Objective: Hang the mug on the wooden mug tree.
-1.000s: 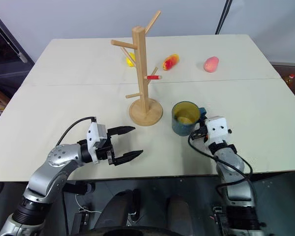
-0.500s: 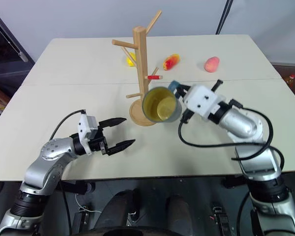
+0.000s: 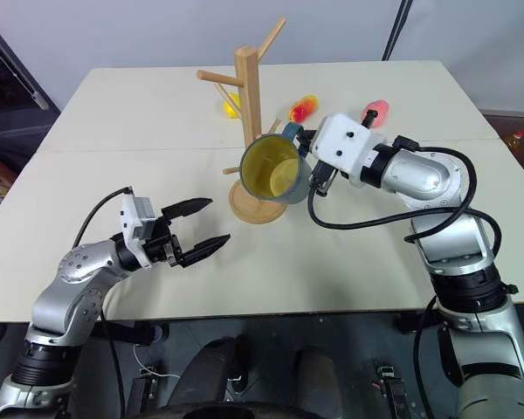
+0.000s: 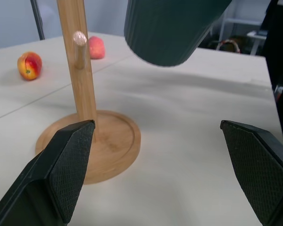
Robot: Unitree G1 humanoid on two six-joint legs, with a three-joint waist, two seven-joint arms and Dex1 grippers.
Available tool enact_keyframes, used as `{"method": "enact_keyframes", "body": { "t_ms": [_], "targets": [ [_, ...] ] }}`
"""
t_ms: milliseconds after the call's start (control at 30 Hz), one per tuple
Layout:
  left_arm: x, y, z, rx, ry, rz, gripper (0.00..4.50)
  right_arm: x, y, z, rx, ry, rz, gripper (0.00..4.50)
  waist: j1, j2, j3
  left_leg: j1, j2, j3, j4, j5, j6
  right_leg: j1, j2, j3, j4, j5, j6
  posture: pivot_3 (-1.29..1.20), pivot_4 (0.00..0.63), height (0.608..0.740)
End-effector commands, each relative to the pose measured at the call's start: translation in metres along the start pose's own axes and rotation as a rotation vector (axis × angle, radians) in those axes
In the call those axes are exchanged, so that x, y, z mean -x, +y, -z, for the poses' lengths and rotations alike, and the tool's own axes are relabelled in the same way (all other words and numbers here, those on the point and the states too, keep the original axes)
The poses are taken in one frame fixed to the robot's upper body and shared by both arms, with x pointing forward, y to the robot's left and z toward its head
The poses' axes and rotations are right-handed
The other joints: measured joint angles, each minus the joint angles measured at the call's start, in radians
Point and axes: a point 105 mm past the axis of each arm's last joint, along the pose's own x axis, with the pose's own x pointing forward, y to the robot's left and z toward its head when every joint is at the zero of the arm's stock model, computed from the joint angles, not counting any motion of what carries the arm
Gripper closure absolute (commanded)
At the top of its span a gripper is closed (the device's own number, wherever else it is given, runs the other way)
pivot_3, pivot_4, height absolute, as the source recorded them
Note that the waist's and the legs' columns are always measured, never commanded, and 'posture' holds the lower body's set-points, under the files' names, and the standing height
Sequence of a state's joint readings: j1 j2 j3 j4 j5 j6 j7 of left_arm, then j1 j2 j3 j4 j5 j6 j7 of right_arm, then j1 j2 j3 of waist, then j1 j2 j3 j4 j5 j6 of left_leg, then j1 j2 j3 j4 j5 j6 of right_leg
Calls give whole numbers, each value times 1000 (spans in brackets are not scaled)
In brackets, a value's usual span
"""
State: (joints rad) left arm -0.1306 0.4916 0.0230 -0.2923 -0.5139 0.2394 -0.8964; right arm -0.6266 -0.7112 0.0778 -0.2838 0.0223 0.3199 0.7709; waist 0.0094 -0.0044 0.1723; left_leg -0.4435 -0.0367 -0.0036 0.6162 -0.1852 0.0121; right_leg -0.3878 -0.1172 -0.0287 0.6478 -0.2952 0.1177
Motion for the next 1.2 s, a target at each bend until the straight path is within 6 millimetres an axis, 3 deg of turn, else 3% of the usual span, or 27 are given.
{"method": "enact_keyframes", "body": {
  "t_ms": [33, 300, 500, 667, 700, 867, 967, 1100, 1200],
  "targets": [
    [1, 3, -24, -46, -55, 1, 0, -3, -8, -15, 43, -42, 8, 4455, 0, 0, 0, 0, 0, 0, 0, 0, 0, 0, 0, 0, 0, 0, 0, 0, 150, 740],
    [-7, 7, -54, -70, -110, 24, 0, -26, -3, -16, 55, -15, -51, 4455, -2, 0, 0, 0, 0, 0, 0, 0, 0, 0, 1, 0, 0, 0, 0, 0, 150, 740],
    [-8, 7, -56, -71, -111, 18, 0, -37, -4, -12, 63, 3, -48, 4455, -5, 0, 0, 0, 0, 0, 0, 0, 0, 0, 3, 0, 0, 0, 1, 0, 150, 740],
    [-9, 8, -57, -76, -112, 11, 0, -36, -12, -18, 84, -11, -16, 1994, -5, 0, 0, 0, 0, 0, 0, 0, 0, 0, 3, 0, 0, 0, 1, 0, 150, 740],
    [-9, 8, -57, -77, -112, 10, 0, -33, -14, -19, 94, -9, -8, 1558, -5, 0, 0, 0, 0, 0, 0, 0, 0, 0, 4, 0, 0, 0, 1, 0, 150, 740],
    [-9, 11, -54, -91, -102, -11, 0, -3, -31, -15, 85, 19, 62, 1558, 3, 0, 0, 0, 0, 0, 0, 0, 0, 0, 3, 0, 0, 0, 1, 0, 150, 740],
    [-7, 20, -50, -89, -100, -74, 0, 27, -32, -4, -58, -10, 111, 1558, 6, -2, 0, 0, -1, 0, 0, 0, 0, 1, 2, 0, -1, 0, 1, 0, 150, 740],
    [-2, 38, -36, -74, -81, -209, 0, 53, -16, 30, -336, -42, 201, 1558, 2, -2, 0, 1, 0, 0, 0, 0, 0, 3, 0, 0, -2, 0, 1, 0, 150, 740],
    [7, 60, -18, -57, -57, -377, 0, 59, 11, 62, -568, -71, 296, 1558, -5, -2, 0, 1, 0, 0, -1, 0, 0, 2, 1, 0, 0, 0, 1, 0, 150, 740]
  ]
}}
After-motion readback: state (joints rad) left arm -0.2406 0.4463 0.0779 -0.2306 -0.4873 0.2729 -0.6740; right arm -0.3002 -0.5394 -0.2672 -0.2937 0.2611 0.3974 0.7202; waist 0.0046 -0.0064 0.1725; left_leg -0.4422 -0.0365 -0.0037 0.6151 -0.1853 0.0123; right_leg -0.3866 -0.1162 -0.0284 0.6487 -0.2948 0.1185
